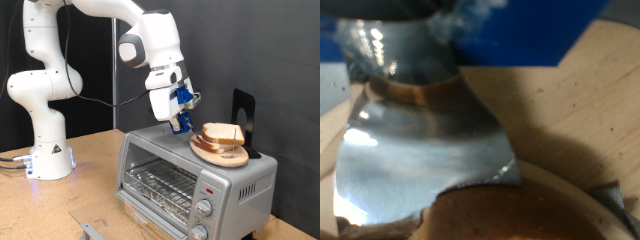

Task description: Make a piece of toast with the oven

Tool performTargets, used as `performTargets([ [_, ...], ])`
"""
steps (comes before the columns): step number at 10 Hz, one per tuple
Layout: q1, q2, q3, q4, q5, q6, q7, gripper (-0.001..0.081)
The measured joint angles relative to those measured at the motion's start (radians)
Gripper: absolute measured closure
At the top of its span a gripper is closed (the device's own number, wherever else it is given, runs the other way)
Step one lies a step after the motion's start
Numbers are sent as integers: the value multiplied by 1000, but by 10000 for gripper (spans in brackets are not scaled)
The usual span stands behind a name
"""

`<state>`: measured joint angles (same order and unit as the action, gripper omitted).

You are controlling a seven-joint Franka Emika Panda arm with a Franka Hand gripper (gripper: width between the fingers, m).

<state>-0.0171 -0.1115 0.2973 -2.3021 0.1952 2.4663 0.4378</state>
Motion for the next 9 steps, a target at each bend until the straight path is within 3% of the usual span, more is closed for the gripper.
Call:
performTargets([
  [9, 0, 54, 2, 47, 5, 28, 29, 397],
])
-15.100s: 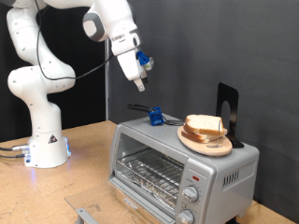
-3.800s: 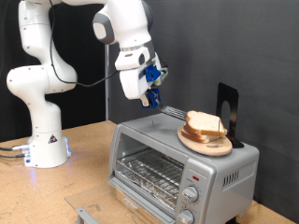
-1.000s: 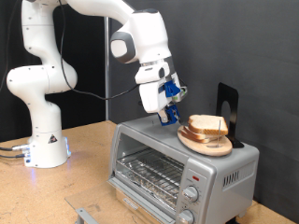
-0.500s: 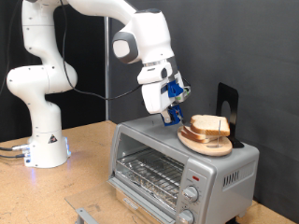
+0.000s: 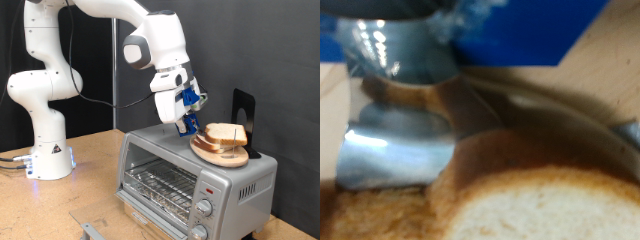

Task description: Make a piece of toast with the oven

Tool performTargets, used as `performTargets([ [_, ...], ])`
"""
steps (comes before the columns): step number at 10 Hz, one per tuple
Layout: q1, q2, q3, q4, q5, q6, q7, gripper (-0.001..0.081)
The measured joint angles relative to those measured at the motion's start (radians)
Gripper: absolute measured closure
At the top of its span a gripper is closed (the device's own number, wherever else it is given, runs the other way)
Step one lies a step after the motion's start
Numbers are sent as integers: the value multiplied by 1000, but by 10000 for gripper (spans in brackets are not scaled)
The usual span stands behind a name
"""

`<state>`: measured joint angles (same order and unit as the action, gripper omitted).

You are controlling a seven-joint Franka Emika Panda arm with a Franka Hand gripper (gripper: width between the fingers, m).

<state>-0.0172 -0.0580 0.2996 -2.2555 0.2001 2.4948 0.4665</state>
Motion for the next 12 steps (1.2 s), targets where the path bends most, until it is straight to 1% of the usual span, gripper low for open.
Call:
performTargets([
  [1, 0, 2, 1, -4, 15, 27, -14, 397],
  [3, 5, -3, 2, -23, 109, 88, -97, 397],
  [4, 8, -13, 2, -37, 155, 104, -142, 397],
  [7, 10, -69, 2, -87, 233, 113, -219, 400],
  [9, 14, -109, 2, -128, 293, 145, -274, 400],
  [12, 14, -172, -2, -171, 367, 149, -333, 400],
])
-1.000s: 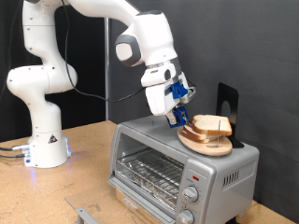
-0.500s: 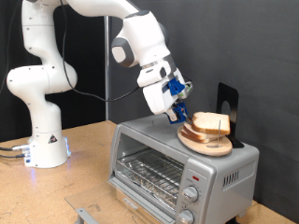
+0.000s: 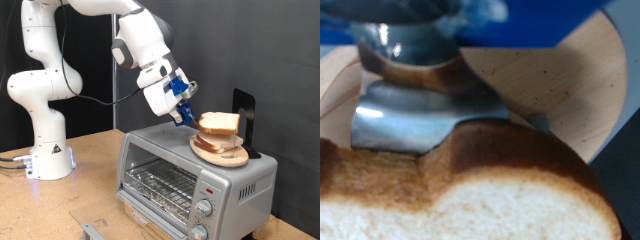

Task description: Make a piece of toast with the oven

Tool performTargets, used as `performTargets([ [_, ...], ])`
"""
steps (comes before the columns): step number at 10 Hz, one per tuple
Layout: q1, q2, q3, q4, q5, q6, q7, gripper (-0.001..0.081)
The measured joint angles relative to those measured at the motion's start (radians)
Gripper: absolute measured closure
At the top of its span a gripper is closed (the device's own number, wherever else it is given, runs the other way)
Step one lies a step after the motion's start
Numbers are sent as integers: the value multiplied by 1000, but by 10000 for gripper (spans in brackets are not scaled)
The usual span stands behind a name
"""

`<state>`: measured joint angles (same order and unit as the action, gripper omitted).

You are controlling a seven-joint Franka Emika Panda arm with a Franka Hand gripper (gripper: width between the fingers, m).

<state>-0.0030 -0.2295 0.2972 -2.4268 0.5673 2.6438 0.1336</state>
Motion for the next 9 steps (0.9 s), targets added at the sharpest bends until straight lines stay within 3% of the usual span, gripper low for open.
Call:
performTargets([
  [4, 0, -93, -29, -30, 69, -64, -57, 400],
  [6, -2, -141, -61, -26, 63, -219, -69, 400],
  [9, 0, -137, -49, -58, 78, -100, -99, 400],
])
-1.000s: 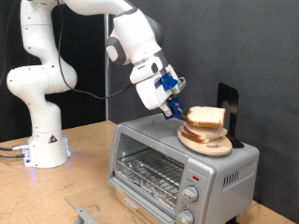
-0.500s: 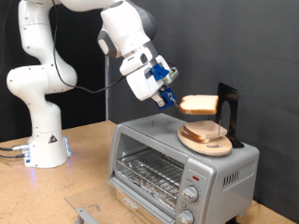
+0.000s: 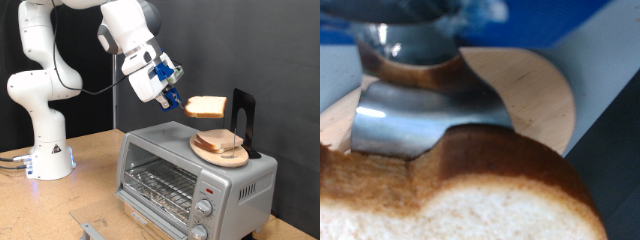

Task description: Make a piece of toast with the oven

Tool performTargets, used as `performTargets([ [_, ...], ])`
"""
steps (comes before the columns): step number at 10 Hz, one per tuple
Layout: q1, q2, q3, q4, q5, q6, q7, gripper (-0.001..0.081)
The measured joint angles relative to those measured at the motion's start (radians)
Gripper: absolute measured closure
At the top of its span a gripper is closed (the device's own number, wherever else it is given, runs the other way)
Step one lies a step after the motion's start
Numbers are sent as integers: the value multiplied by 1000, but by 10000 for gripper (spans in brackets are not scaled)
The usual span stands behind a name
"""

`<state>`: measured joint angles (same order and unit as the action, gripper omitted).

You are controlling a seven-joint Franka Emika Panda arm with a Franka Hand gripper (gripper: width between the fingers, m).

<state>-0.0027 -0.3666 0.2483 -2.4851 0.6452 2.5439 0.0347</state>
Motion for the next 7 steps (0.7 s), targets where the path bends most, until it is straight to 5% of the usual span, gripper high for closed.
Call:
performTargets([
  [3, 1, -46, -38, -64, 52, 8, -103, 400],
  [7, -6, -177, -138, -175, 54, -82, -210, 400],
])
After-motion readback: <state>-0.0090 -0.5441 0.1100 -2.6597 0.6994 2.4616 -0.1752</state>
